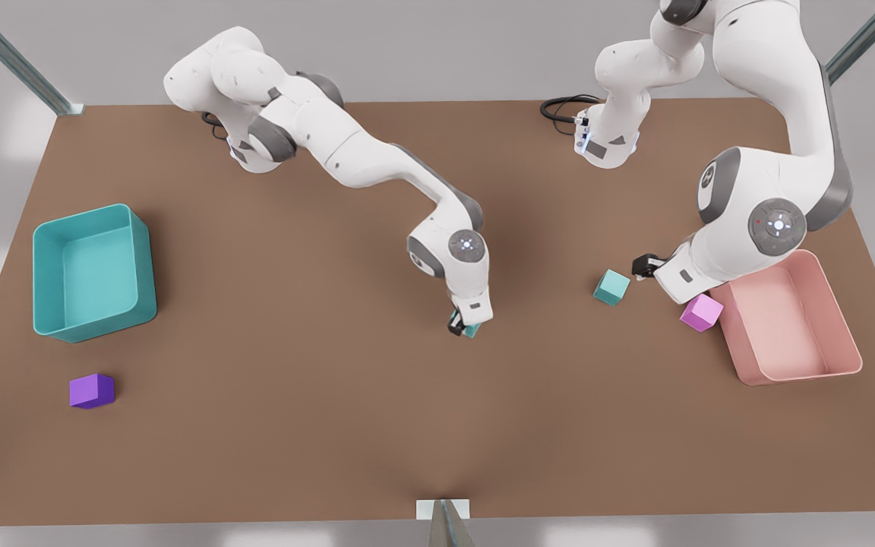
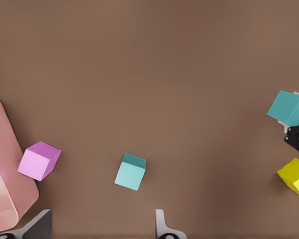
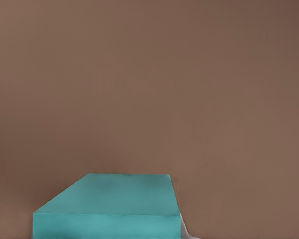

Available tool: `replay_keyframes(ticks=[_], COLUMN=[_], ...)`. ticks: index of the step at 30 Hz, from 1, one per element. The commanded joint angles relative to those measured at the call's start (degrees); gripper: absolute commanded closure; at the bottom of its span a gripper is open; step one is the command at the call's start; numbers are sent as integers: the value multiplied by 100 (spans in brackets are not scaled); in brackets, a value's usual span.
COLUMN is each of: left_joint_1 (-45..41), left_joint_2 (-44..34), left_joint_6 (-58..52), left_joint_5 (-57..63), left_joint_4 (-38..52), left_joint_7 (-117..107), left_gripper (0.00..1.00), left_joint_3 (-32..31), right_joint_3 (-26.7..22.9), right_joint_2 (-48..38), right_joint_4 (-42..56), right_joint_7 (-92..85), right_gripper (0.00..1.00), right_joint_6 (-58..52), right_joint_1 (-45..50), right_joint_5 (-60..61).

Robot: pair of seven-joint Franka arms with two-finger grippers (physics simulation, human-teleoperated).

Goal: Stack the two blue cubes on top of each other

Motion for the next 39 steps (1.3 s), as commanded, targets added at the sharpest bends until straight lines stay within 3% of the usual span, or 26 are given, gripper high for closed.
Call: replay_keyframes(ticks=[1,3,4,6,8,10,12,17,21,22,23,25,27,29,31,39], left_joint_1=[-8,9,193,282,282,290,229,185,123,141,167,211,246,246,255,387], left_joint_2=[16,-107,-177,-55,-28,-213,-116,393,350,271,209,148,86,95,51,253], left_joint_6=[219,1097,1555,1968,2583,3682,3718,3630,3621,3621,3621,3621,3673,3709,3752,4236], left_joint_5=[238,317,317,317,308,308,317,317,361,370,379,554,572,590,695,704], left_joint_4=[-170,-987,-1392,-1770,-2340,-3229,-3317,-3229,-3334,-3440,-3545,-3782,-3906,-3985,-4099,-4266], left_joint_7=[31,347,699,708,708,682,682,691,875,875,884,884,884,884,875,805], left_gripper=[0,0,0,0,0,0,0,0,0,0,0,0,0,1,1,1], left_joint_3=[-12,-38,-47,-47,-47,-56,-56,-56,-82,-73,-73,-73,-73,-82,-73,-73], right_joint_3=[-7,-25,-25,-16,-7,2,37,344,309,336,336,336,344,591,1003,1039], right_joint_2=[117,275,275,266,257,231,-217,-2088,-3934,-4716,-5190,-7722,-8197,-8163,-8206,-8725], right_joint_4=[-4,5,5,5,5,5,-48,-531,-671,-1655,-2286,-6584,-8123,-8195,-7792,-7756], right_joint_7=[499,508,508,499,499,490,455,332,411,323,297,147,165,244,244,174], right_gripper=[60,60,49,11,1,0,0,0,0,0,0,0,0,0,0,0], right_joint_6=[477,477,477,486,477,442,39,-2306,-5102,-5086,-4929,-2653,-1397,-1114,-1684,-2247], right_joint_1=[40,136,136,128,119,110,101,-83,-2620,-3826,-4387,-5497,-5690,-5770,-5770,-6042], right_joint_5=[-139,-139,-139,-130,-130,-130,-121,-51,327,353,345,327,310,274,64,81])
